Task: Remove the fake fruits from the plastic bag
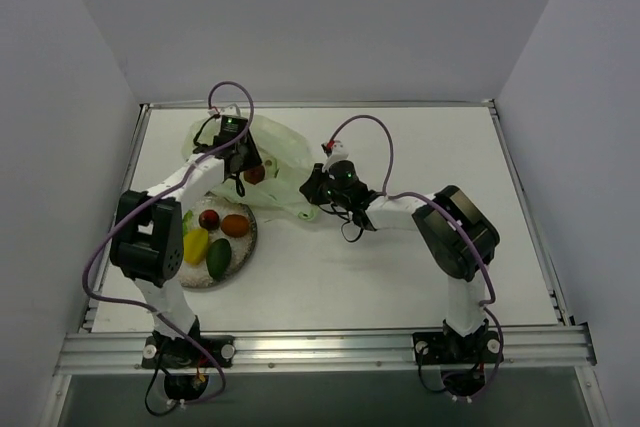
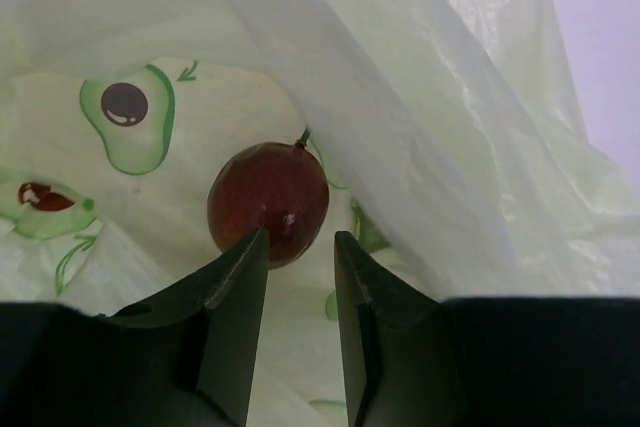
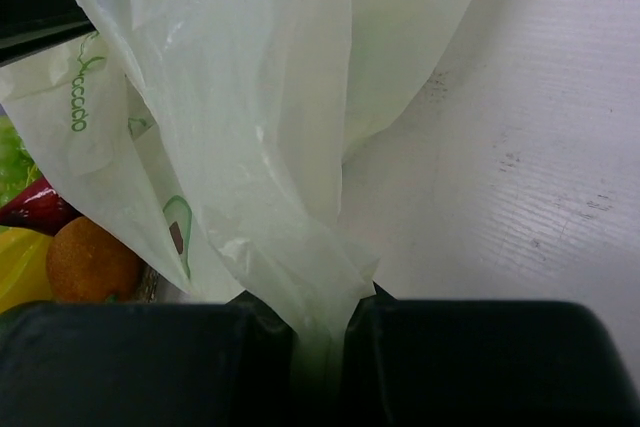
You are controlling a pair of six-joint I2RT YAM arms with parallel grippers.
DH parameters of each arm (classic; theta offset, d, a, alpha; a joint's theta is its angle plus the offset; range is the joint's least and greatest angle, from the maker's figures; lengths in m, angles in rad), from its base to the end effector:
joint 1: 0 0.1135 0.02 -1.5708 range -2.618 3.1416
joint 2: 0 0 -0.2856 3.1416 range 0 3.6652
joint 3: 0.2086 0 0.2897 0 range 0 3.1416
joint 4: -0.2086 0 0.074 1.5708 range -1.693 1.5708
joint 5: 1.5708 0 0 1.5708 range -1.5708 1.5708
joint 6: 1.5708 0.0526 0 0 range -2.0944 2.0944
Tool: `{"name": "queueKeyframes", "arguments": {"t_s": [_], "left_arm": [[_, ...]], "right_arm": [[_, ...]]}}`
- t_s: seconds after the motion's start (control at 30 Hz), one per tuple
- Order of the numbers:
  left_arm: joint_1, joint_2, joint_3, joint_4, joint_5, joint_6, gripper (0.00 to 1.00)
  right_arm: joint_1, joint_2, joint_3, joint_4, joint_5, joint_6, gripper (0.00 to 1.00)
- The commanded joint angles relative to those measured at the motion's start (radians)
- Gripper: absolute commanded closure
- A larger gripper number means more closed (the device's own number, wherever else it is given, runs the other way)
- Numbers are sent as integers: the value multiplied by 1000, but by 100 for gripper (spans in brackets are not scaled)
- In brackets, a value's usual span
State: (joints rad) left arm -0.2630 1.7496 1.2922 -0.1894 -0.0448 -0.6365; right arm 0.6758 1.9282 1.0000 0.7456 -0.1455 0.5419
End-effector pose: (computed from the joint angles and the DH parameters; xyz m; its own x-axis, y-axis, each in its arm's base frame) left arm 0.4376 -0.1154 0.2469 -0.6018 -0.4529 -0.6578 -0.1648 0.8763 -0.4526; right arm 0.3555 0.2948 0.1672 -0.4980 0.2548 -0.8289 -0.5525 0.6435 0.5297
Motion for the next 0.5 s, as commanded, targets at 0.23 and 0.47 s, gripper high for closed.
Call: {"name": "queueKeyframes", "arguments": {"t_s": [0.23,0.47], "left_arm": [[16,128,182,-65,-15,127,36],[21,226,217,-100,8,155,32]], "right_arm": [[2,18,15,35,11,-14,100],[-2,29,25,40,-2,-14,100]]}}
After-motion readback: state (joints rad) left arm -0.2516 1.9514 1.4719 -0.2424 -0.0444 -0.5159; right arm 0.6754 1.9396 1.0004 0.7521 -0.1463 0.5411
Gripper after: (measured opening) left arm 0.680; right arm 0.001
